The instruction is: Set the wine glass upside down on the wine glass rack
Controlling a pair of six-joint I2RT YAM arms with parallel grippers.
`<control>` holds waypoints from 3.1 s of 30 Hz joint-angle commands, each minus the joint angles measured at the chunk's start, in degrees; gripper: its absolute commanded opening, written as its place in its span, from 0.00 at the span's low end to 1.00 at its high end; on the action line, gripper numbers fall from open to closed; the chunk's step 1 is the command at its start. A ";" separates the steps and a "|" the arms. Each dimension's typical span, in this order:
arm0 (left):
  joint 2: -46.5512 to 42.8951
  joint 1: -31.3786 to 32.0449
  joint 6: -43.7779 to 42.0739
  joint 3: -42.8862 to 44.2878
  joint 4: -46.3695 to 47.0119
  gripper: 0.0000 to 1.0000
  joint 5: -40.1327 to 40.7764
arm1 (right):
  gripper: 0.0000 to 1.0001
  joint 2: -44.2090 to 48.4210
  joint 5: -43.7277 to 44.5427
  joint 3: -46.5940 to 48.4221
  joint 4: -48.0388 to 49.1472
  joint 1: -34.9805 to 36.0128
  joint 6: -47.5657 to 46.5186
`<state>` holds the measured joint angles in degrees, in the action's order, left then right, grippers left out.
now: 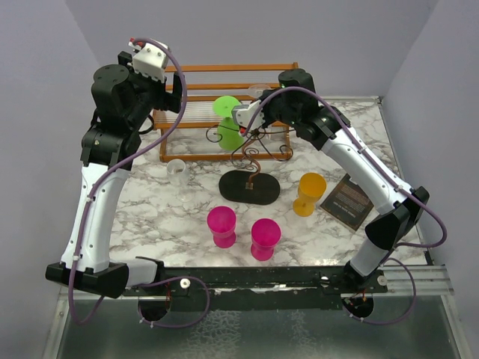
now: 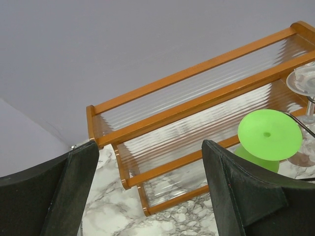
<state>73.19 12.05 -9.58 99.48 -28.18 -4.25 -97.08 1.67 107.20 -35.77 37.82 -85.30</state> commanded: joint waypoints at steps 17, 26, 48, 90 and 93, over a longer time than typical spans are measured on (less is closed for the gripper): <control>-0.60 -0.36 -2.85 -3.67 0.75 0.88 0.30 | 0.16 2.99 -3.08 -0.89 -2.97 0.32 4.32; -1.47 -0.37 -5.64 -9.00 -0.50 0.88 1.29 | 0.24 3.32 -5.47 -0.31 -5.95 0.32 5.25; 2.19 -10.91 -7.58 -17.30 -18.94 0.86 -11.23 | 0.42 8.62 -16.91 6.06 -10.20 0.34 17.86; 5.78 -10.83 -15.14 -8.16 -26.86 0.00 4.86 | 0.52 23.75 2.44 -10.94 12.36 -0.90 53.54; 3.82 -10.82 -13.17 -1.08 -26.02 0.00 7.45 | 0.63 23.56 1.42 -10.11 11.71 -2.86 57.95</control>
<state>82.39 1.50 -24.16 89.27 -55.92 -4.40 -74.72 0.71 96.36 -26.33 36.93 -34.39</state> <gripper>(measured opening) 0.084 0.570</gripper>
